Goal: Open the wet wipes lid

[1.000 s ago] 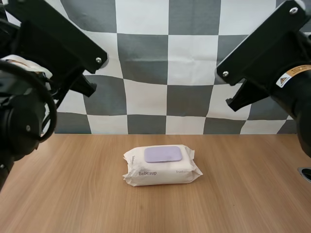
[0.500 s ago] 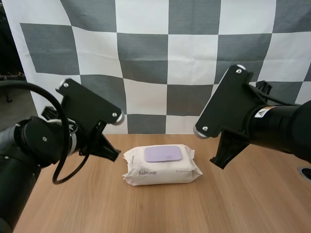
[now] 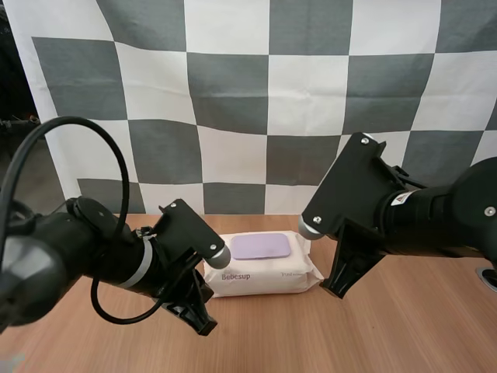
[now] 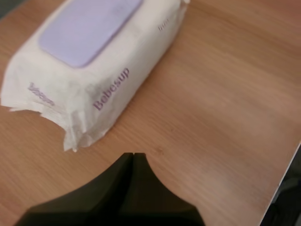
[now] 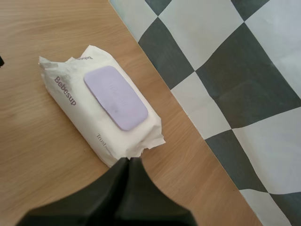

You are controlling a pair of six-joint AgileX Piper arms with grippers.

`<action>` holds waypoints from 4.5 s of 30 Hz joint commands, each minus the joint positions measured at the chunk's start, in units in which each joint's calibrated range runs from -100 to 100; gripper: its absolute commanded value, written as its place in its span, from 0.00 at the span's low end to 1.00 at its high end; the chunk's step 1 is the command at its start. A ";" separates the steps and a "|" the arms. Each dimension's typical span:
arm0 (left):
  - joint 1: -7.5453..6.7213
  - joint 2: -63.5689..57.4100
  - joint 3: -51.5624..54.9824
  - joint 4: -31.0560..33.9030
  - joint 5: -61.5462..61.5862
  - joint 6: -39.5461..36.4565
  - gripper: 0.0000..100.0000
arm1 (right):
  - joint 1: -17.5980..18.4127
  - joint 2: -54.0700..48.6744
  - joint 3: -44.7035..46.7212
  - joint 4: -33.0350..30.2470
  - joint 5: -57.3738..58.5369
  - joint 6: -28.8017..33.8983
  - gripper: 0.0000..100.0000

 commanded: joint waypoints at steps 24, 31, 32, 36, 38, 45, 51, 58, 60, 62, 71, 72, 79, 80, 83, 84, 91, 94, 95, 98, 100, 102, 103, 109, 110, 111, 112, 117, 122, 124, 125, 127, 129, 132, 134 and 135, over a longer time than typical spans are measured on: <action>-0.06 17.58 0.05 -19.00 -28.94 19.39 0.80 | 1.71 14.71 0.18 10.52 -1.62 -3.86 0.49; -0.06 25.01 0.05 -23.21 -29.23 23.69 0.80 | 4.50 14.71 0.18 10.65 -2.05 -2.10 0.49; -0.06 25.30 0.05 -24.36 -29.23 24.63 0.80 | 4.61 14.71 0.18 10.65 -2.22 -1.76 0.48; -0.06 25.30 -0.23 -28.54 -27.04 27.90 0.80 | 4.61 14.71 0.18 10.16 -3.00 -1.47 0.48; -0.06 25.30 -0.23 -31.07 -25.42 30.03 0.80 | 4.61 14.71 0.18 10.04 -2.99 -1.47 0.48; -0.06 28.85 -0.23 -34.12 -22.41 33.26 0.80 | 4.61 14.71 0.18 9.91 -3.16 -1.25 0.48; -0.06 32.60 -0.83 -35.04 -23.34 33.31 0.79 | 4.61 14.71 0.18 9.91 -3.16 -1.25 0.48; -0.06 32.75 -0.83 -35.04 -21.83 33.31 0.04 | 4.61 14.71 0.60 8.54 -2.46 -5.65 0.48; -0.06 32.75 -0.83 -34.94 -20.39 33.31 0.00 | 4.61 14.71 1.54 8.81 -0.47 -10.16 0.48; -0.06 32.75 -0.83 -34.94 -18.74 33.31 0.00 | 4.61 14.71 3.23 9.52 -0.31 -14.53 0.48; -0.06 32.75 -0.83 -33.46 -16.14 33.31 0.00 | 4.61 14.84 11.49 18.46 -15.62 -24.08 0.48; -0.06 32.75 -0.83 -32.84 -15.70 33.31 0.00 | 4.61 15.30 11.83 19.94 -16.06 -24.08 0.48; -0.06 32.75 -0.83 -31.92 -13.67 32.12 0.00 | 4.61 24.63 11.94 25.79 -22.75 -24.08 0.48; -0.06 32.75 -0.83 -31.92 -13.67 32.12 0.00 | 4.61 25.92 11.94 26.16 -23.35 -24.08 0.48; -0.06 32.75 -0.83 -31.92 -13.67 32.12 0.00 | 4.61 30.01 11.94 28.07 -25.61 -24.08 0.48; -0.06 32.75 -0.83 -31.92 -13.67 32.12 0.00 | 4.71 31.25 11.94 28.32 -26.30 -24.08 0.48; -0.06 32.75 -0.83 -31.92 -13.67 32.12 0.00 | 9.32 36.90 11.78 26.90 -38.26 -24.08 0.48; -0.06 32.75 -0.83 -31.92 -13.87 32.11 0.00 | 12.10 37.06 11.78 24.03 -45.62 -24.08 0.48; -0.06 32.75 -0.83 -31.92 -13.87 32.11 0.00 | 12.65 37.06 11.78 23.16 -47.44 -24.08 0.48; -0.06 32.75 -0.83 -31.92 -14.03 32.11 0.00 | 13.72 37.06 11.78 19.62 -50.82 -24.08 0.48; -0.06 32.75 -0.83 -31.92 -14.03 32.11 0.00 | 13.79 37.06 11.78 17.79 -51.43 -24.08 0.48; -0.06 32.75 -0.83 -31.92 -14.03 32.11 0.00 | 13.79 36.93 11.78 16.17 -51.48 -24.08 0.48; -0.06 32.75 -0.83 -31.92 -14.03 32.11 0.00 | 13.79 36.93 11.78 15.46 -51.89 -24.08 0.48; -0.06 32.75 -0.83 -31.92 -13.84 32.11 0.00 | 13.79 36.93 11.78 14.39 -55.20 -24.08 0.48; -0.06 32.75 -0.83 -31.92 -13.71 32.11 0.00 | 13.79 36.93 11.78 14.09 -55.65 -24.08 0.48; -0.06 32.75 -0.83 -31.92 -13.71 32.11 0.00 | 13.79 36.93 11.78 13.63 -55.84 -24.08 0.48; -0.06 32.75 -0.83 -31.92 -13.71 32.11 0.00 | 13.79 36.93 11.78 13.00 -55.84 -24.08 0.48; -0.06 32.75 -0.83 -31.92 -13.28 32.11 0.00 | 13.79 36.93 11.78 12.20 -59.09 -24.08 0.48; -0.06 32.75 -0.83 -32.03 -12.65 32.11 0.00 | 14.33 36.93 11.78 12.03 -60.08 -24.08 0.48; -0.06 32.75 -0.83 -32.03 -12.65 32.11 0.00 | 15.27 36.93 11.78 12.85 -61.26 -24.08 0.48; -0.06 32.75 -0.83 -32.03 -12.65 32.11 0.00 | 15.80 36.93 11.78 13.44 -62.01 -24.08 0.48; -0.06 32.75 -0.83 -32.03 -12.87 32.11 0.00 | 16.94 36.93 11.78 13.71 -63.35 -24.08 0.48; -0.06 32.75 -0.83 -32.03 -13.25 32.11 0.00 | 17.17 36.93 11.78 13.97 -63.79 -24.08 0.48; -0.06 32.75 -0.83 -32.03 -13.42 31.49 0.00 | 17.08 37.05 11.78 14.39 -66.10 -24.08 0.48; -0.06 32.75 -0.83 -31.79 -13.55 31.35 0.00 | 16.82 37.05 11.78 14.51 -66.66 -24.08 0.48; -0.06 32.75 -0.83 -31.79 -13.55 31.35 0.00 | 16.73 37.05 11.78 14.51 -66.64 -24.08 0.48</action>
